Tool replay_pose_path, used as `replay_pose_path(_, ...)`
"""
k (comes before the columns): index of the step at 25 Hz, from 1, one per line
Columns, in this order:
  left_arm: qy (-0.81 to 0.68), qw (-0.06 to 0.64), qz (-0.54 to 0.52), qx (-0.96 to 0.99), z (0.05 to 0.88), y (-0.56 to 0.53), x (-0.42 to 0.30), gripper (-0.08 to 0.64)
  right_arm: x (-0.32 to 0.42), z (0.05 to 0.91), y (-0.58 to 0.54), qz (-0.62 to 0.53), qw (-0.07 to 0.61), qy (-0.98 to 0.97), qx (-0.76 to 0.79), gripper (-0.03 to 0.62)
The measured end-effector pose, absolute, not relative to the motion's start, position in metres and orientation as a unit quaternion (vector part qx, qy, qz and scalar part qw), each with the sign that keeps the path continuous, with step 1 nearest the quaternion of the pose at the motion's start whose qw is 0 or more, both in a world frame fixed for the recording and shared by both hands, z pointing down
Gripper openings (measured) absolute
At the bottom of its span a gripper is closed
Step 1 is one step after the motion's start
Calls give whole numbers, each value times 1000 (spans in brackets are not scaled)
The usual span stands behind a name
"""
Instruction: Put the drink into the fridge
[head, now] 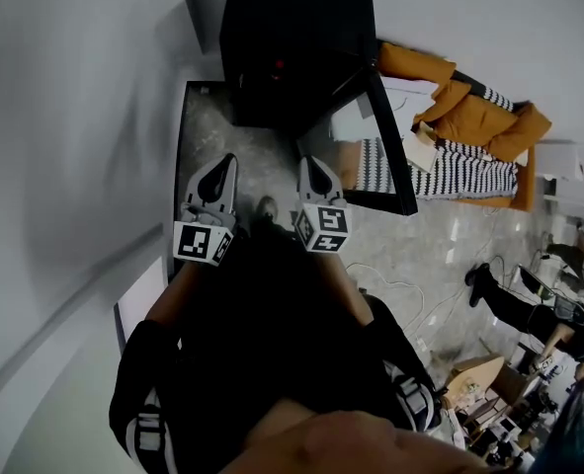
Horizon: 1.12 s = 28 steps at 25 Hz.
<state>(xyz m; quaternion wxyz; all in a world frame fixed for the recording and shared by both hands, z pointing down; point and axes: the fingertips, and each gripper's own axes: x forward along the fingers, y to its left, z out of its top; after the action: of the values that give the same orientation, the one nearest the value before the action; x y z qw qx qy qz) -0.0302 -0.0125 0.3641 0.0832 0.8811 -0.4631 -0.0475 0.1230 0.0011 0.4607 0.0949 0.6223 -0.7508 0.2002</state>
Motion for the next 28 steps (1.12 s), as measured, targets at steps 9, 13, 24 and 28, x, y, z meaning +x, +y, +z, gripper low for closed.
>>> replay_pose_path(9,-473,78,-48,876,361,-11,-46,5,114,428,22,172,87,-758,624,2)
replay_pose_path(13,-468,79,-47,879,363,-8,-43,5,106,428,29,166,85,-763,619,2)
replay_pose_path(24,-461,74,-45,883,358,-9,-44,5,104,427,27,165,84,-763,620,0)
replay_pose_path(28,-460,72,-46,884,356,-8,-45,5,102,425,28,163,85,-762,621,0)
